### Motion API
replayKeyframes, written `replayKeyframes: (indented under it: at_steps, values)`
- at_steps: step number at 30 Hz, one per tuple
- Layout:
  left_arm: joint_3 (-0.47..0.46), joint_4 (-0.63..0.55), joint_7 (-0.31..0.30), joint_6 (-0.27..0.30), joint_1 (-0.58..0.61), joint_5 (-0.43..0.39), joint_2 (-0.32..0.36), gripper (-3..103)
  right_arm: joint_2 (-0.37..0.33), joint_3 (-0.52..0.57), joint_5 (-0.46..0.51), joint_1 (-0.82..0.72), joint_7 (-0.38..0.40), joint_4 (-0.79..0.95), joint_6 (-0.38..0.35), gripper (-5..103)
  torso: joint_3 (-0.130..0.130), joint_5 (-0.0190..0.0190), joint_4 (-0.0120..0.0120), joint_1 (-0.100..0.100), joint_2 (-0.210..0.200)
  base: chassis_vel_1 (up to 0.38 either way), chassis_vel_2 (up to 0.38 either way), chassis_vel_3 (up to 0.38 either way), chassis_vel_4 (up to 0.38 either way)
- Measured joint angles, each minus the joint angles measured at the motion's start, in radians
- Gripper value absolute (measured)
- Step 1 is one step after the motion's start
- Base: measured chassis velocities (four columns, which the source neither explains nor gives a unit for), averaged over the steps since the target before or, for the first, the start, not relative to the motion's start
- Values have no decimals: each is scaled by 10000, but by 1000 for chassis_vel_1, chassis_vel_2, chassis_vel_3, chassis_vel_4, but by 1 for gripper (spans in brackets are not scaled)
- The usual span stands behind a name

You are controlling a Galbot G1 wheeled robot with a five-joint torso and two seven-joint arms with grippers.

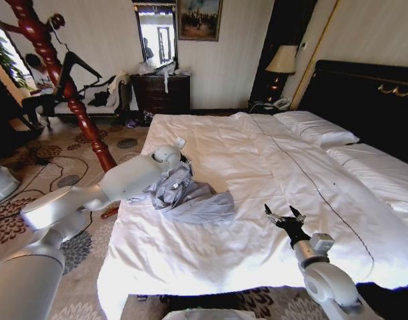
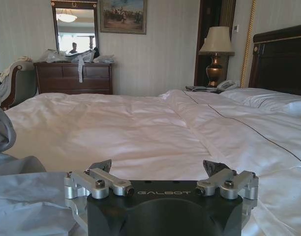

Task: Pick up the clothes from the bed and hang them on the clothes hanger.

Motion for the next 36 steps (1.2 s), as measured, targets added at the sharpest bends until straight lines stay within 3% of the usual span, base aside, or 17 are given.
replayKeyframes:
  at_steps: [3,6,12,16,20,23,25,27,28,30,31,33,36]
  values:
    - [-777,416,-565,-447,89,-773,-349,100,20,-2,-50,-50,-14,-17,39,100,1,1,-1,0,0,0,0,0,0]
    - [-1211,837,-981,-630,56,-981,-651,100,27,-2,-78,-93,-23,-10,51,100,1,0,1,0,0,0,0,0,0]
    - [-1558,1493,-1906,-159,-396,-1137,-1084,100,72,-16,-133,-105,-33,13,67,100,1,1,0,0,0,0,0,0,0]
    - [-1592,1458,-2207,35,-544,-1127,-1095,100,96,-37,-151,-106,-35,18,71,100,0,3,-2,0,0,0,0,0,0]
    - [-1588,257,-2671,61,-146,-1381,-587,100,90,-40,-160,-104,-38,15,75,100,0,1,-2,1,0,0,0,0,0]
    - [-1635,-2021,-3320,64,949,-1927,353,100,43,-38,-162,-114,-41,-64,90,100,-1,-1,2,-1,0,0,0,0,0]
    - [-1685,-2362,-3442,69,1224,-1984,526,100,33,-39,-161,-119,-42,-78,91,100,0,-2,0,-1,1,0,0,0,0]
    - [-1916,-3463,-3608,71,2239,-1938,1171,100,14,-65,-168,-122,-41,-119,93,100,0,-3,-3,0,0,0,0,0,0]
    - [-2001,-3978,-3536,-7,2709,-1793,1582,100,2,-80,-169,-116,-41,-129,93,100,2,-5,0,1,-1,0,0,0,0]
    - [-2032,-4161,-3504,-46,2850,-1744,1734,100,-2,-84,-169,-114,-41,-132,93,100,2,-6,1,1,0,0,0,0,0]
    - [-2217,-5001,-3339,-282,3460,-1594,2429,100,-37,-93,-171,-109,-37,-159,93,100,0,-2,7,0,0,0,0,0,0]
    - [-2302,-5219,-3281,-360,3631,-1560,2610,100,-47,-94,-170,-108,-37,-168,93,100,0,-3,8,-1,1,0,0,0,0]
    - [-3251,-6337,-2998,-868,4785,-1392,3455,100,-70,-95,-172,-108,-8,-223,87,100,0,-1,-1,0,1,0,0,0,0]
